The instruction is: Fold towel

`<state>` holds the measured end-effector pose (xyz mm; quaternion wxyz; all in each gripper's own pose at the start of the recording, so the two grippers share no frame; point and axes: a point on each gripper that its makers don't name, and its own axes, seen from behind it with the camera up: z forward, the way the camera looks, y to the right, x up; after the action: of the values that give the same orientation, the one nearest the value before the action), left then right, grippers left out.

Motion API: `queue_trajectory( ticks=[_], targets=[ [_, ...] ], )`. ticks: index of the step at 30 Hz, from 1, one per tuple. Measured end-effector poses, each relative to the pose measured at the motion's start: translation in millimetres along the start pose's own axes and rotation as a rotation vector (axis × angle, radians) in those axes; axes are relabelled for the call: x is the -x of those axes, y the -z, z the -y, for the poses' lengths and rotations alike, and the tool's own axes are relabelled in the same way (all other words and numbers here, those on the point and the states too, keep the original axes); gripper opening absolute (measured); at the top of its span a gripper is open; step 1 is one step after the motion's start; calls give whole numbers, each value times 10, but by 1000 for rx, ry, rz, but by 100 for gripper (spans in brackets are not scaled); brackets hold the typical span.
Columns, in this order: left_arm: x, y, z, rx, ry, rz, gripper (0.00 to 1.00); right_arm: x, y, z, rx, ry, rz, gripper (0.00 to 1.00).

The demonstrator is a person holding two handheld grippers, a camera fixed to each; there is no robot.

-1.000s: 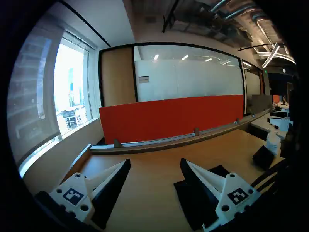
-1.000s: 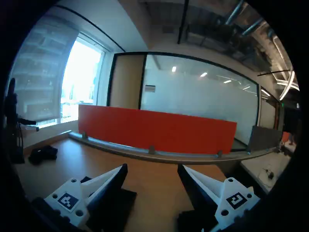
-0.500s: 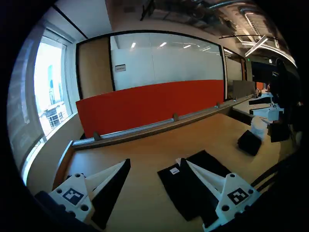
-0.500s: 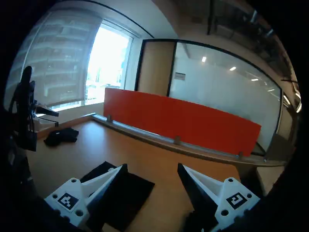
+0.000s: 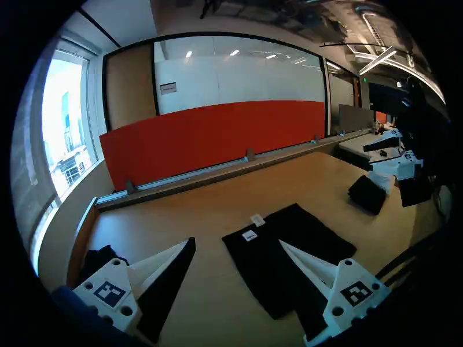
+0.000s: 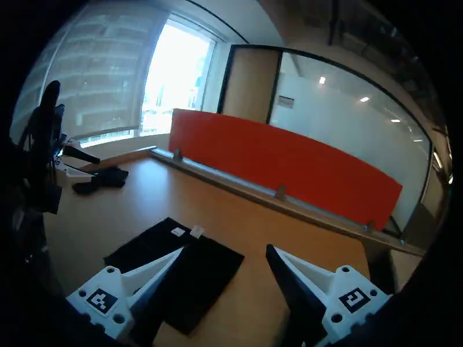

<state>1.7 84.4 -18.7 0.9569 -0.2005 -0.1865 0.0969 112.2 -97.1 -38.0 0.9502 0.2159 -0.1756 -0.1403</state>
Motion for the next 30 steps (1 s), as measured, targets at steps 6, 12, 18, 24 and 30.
queue_trajectory(
  ticks=[6,12,18,24,30],
  targets=[
    [263,-64,-135,27,-22,40,96,308,-81,111,-15,-5,34,100],
    [564,-137,-263,54,-32,82,96,631,-150,220,-29,-9,75,100],
    [844,-208,-379,79,-35,121,96,925,-220,313,-44,-4,112,100],
    [1117,-284,-466,102,-56,164,96,1221,-288,413,-63,0,151,100],
    [1352,-340,-522,120,-63,203,96,1468,-340,521,-90,-7,188,100]
  ],
)
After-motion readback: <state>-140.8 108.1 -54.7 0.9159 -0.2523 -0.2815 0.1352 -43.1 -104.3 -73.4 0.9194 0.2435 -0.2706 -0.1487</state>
